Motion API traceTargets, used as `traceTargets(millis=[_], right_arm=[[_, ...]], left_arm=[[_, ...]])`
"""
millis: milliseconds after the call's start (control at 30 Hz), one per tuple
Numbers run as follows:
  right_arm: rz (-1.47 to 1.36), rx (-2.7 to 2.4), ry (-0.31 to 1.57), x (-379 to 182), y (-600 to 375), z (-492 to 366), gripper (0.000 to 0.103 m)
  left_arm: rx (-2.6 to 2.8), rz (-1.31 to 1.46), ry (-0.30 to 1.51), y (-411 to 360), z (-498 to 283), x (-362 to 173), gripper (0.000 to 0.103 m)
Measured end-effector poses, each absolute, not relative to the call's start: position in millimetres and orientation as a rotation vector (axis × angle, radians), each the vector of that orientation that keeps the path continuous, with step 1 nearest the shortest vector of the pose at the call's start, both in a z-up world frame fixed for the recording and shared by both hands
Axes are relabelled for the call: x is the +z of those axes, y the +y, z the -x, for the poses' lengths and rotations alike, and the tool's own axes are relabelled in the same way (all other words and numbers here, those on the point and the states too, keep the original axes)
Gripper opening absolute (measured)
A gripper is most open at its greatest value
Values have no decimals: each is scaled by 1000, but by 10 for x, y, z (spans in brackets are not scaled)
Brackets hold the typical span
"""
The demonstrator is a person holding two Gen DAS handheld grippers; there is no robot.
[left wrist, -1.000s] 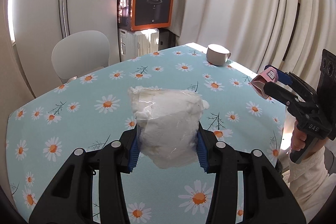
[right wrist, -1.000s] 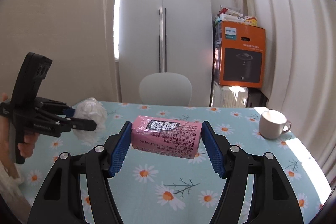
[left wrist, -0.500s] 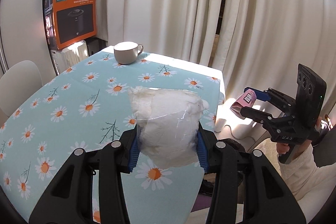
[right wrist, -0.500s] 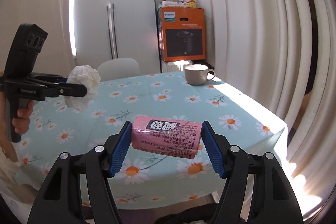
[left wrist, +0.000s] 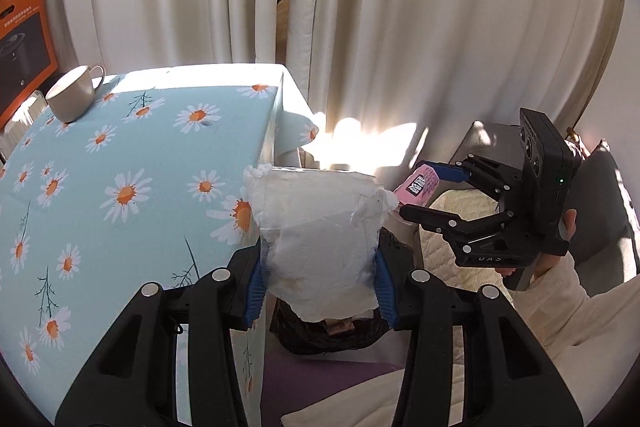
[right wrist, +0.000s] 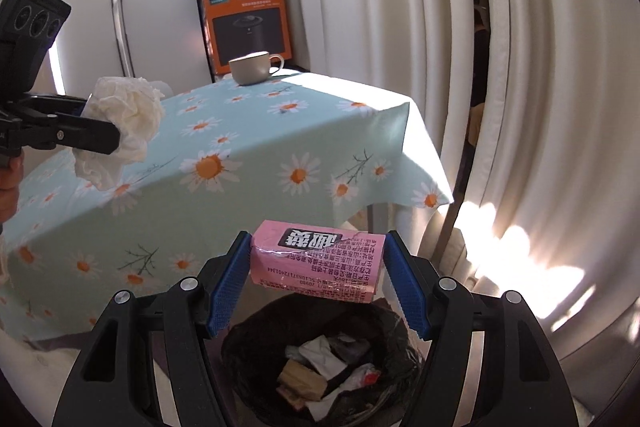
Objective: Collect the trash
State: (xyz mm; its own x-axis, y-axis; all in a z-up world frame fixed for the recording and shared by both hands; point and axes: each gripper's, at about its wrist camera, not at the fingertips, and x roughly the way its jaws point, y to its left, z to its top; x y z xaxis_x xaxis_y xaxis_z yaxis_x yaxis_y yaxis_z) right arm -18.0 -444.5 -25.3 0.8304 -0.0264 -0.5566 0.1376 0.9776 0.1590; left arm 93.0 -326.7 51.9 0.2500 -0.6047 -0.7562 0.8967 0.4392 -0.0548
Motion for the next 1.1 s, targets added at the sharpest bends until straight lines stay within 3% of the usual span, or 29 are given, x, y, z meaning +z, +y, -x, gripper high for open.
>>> traceTargets(millis=[233,300,333,367,400,667,1100], right_arm=[[-224,-69,664,-706,-4539,81,63],[-218,-71,684,-786,-4557,34,64],[-216,-67,691,-813,-4566,16,65],[-210,-65,693,-832,-4571,9,74],[-198,-76,689,-827,-4558,15,84],[-129,-189,644,-670,-4548,10,90],[-49,87,452,248,-3842,-455,95]], left_arm=[[-1073,-550,867,-3703,-961,175,47],[-1068,-550,882,-3750,-996,117,52],[-1063,-544,888,-3767,-1009,105,67],[-1050,-540,878,-3763,-1018,108,89],[-1040,-533,855,-3746,-1013,128,97],[-1039,-436,713,-3249,-939,482,97],[-731,-273,502,-1840,-820,1039,97]])
